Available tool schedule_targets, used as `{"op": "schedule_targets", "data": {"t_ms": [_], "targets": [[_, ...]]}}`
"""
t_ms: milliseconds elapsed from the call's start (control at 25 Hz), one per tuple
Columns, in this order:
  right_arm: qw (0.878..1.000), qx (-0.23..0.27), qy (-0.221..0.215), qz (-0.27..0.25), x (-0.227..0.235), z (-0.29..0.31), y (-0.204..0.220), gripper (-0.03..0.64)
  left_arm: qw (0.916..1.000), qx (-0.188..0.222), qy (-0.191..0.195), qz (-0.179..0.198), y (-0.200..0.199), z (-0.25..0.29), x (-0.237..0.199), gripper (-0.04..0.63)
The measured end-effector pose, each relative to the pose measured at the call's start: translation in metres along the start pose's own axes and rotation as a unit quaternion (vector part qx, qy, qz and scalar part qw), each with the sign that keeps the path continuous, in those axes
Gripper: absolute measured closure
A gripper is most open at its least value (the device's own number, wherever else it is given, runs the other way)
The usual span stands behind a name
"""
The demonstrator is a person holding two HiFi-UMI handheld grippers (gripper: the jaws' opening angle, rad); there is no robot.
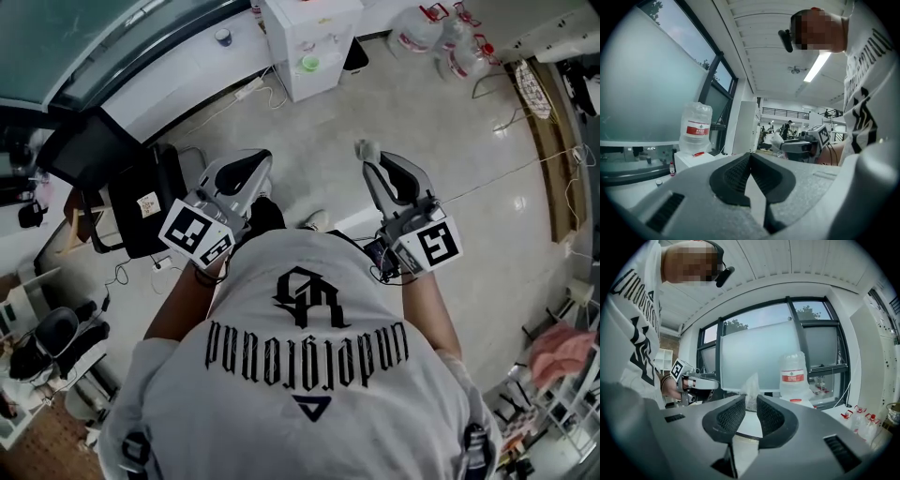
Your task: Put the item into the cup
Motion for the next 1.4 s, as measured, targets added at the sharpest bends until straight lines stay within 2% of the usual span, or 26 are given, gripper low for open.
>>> {"op": "schedule_targets", "data": {"t_ms": [360,640,920,1200,1400], "targets": [[0.999,-0.012,0.037,0.005,0.009,0.019,0.006,0.537,0.9994,0.003,0.033,0.008,-0.016,0.018,-0.034,0.581],[0.998,-0.030,0.061,0.007,0.008,0.099,-0.009,0.537,0.9976,0.002,0.069,0.004,-0.049,0.016,-0.112,0.581],[0.995,-0.043,0.088,0.002,-0.001,0.155,-0.025,0.537,0.9935,-0.002,0.114,0.003,-0.071,0.005,-0.161,0.581],[0.991,-0.065,0.112,-0.011,-0.004,0.182,-0.026,0.537,0.9893,-0.011,0.145,-0.010,-0.070,0.005,-0.191,0.581],[0.991,-0.075,0.112,-0.020,0.010,0.182,-0.019,0.537,0.9892,-0.013,0.146,-0.010,-0.071,0.022,-0.192,0.581]]}}
Point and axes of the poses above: the fingertips, and each gripper's own axes: z forward along the fingers, x to its right, y out of its underside, the point moved 1 cm from there along -z, backward along the fingers, and after that the axes turned 11 degrees about -z, right-handed, at the moved point
